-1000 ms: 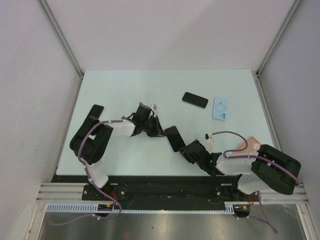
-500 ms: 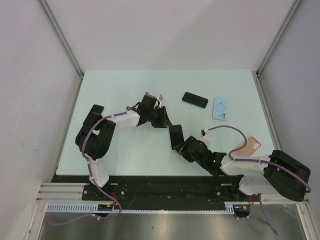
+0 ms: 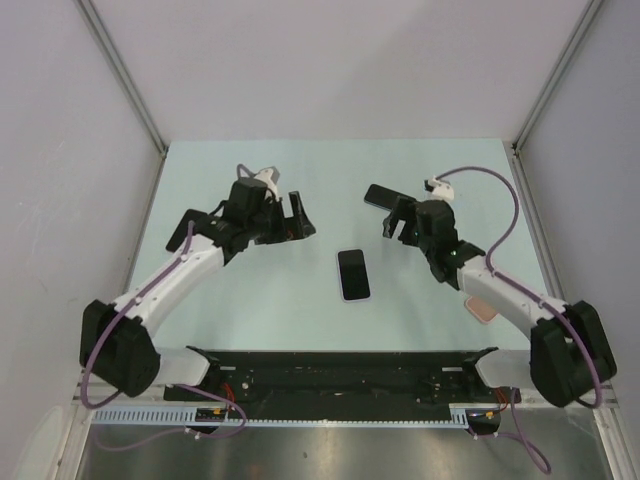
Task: Put the phone into the phone case
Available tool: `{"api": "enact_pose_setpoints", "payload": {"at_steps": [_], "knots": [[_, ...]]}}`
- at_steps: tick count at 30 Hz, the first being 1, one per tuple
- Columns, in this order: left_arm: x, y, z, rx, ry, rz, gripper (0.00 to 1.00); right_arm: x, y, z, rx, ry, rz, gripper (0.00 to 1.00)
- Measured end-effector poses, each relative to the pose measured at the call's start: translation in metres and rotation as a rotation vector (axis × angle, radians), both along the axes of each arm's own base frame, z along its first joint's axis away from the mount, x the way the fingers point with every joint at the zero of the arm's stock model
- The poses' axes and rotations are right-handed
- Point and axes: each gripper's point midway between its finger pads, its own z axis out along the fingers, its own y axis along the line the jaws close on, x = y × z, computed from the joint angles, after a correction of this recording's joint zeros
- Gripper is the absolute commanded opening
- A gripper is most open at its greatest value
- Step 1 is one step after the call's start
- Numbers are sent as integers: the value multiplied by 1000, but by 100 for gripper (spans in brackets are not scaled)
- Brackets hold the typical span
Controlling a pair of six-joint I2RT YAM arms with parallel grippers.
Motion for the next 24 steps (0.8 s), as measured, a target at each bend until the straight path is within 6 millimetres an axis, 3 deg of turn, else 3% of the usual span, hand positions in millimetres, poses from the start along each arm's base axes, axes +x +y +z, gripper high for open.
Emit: {"api": "enact_pose_setpoints", "payload": {"at_steps": [5,10,17,24], "knots": [[-17,40,-8,18,2,77,100,58,-7,4,-220,-34,165,91],[-34,52,-25,60,19,66,100,111,-13,-16,-370,-39,342,93],[-40,60,-34,102,19,62,100,140,2,-71,-500,30,601,94],[-37,66,-36,132,7,75,100,165,6,-96,-570,71,768,93]]}}
